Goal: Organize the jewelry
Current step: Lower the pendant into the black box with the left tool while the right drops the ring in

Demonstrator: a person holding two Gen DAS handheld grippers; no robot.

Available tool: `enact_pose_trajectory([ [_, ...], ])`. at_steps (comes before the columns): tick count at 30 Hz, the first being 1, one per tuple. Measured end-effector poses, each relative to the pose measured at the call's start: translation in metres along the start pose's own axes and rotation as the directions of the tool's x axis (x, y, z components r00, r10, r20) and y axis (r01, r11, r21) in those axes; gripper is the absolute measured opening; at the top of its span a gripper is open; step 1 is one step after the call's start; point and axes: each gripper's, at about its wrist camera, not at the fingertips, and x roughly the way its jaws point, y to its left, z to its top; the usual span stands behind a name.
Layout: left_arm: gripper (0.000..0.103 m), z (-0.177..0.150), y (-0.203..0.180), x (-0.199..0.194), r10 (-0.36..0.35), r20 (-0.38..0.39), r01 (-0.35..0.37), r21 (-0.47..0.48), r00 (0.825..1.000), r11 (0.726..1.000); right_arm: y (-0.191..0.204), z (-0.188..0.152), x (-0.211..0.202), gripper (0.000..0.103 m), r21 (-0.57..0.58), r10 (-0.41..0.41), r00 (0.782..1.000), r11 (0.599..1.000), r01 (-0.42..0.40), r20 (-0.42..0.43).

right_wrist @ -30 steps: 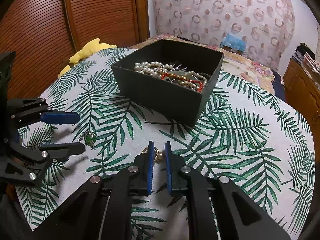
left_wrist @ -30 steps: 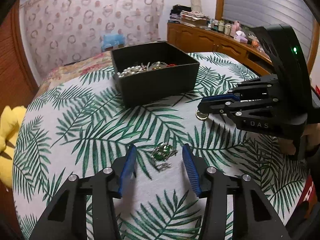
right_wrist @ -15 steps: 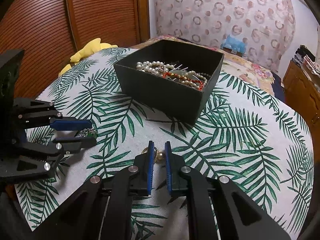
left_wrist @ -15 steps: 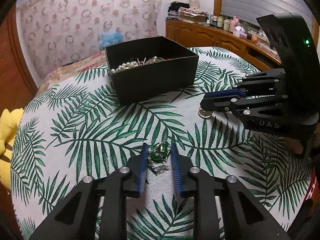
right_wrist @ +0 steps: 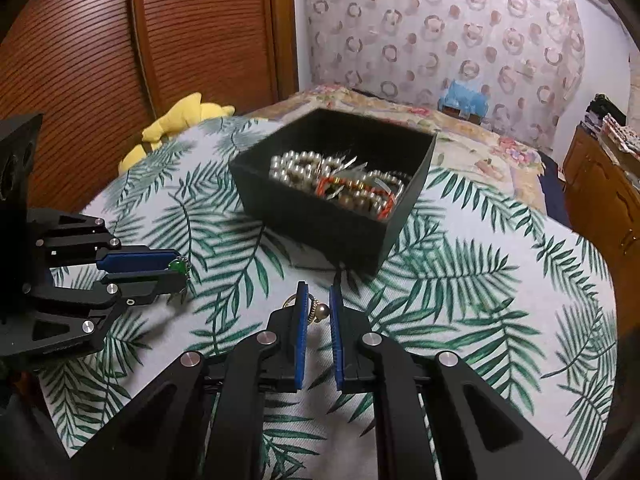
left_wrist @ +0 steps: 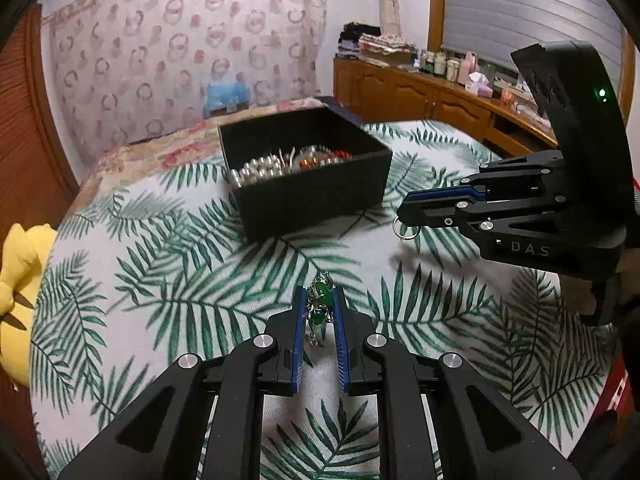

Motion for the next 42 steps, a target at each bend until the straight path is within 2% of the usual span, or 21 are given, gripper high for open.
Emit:
enact_pose_trajectory([
  [10, 0.012, 0.031, 0.009, -0.014, 0.008, 0.072, -0.006, -0.029, 0.997, 1.000, -0.008, 0.039, -0.014, 0.012, 0.004, -0.044, 0.997, 0.999, 0.043, 0.068],
  [16, 0.012, 0.053, 0.012, -0.022, 0.009, 0.117, -0.005, -0.031, 0.993, 0.999, -0.015, 0.063, -0.007, 0.012, 0.021, -0.058, 0.994, 0.998, 0.057, 0.090],
  [22, 0.012, 0.067, 0.018, -0.020, 0.029, 0.124, -0.024, -0.036, 0.992, 0.999, -0.027, 0.076, 0.006, 0.012, 0.057, -0.051, 0.994, 0.997, 0.045, 0.100],
  [30, 0.012, 0.079, 0.026, -0.005, 0.054, 0.112, -0.051, -0.031, 0.992, 0.998, -0.042, 0.075, 0.015, 0.012, 0.094, -0.052, 0.994, 0.995, 0.042, 0.098],
  [42, 0.012, 0.101, 0.025, 0.030, 0.072, 0.068, -0.070, -0.034, 0.995, 0.997, -0.053, 0.046, -0.005, 0.012, 0.112, -0.088, 0.990, 0.991, 0.075, 0.115],
])
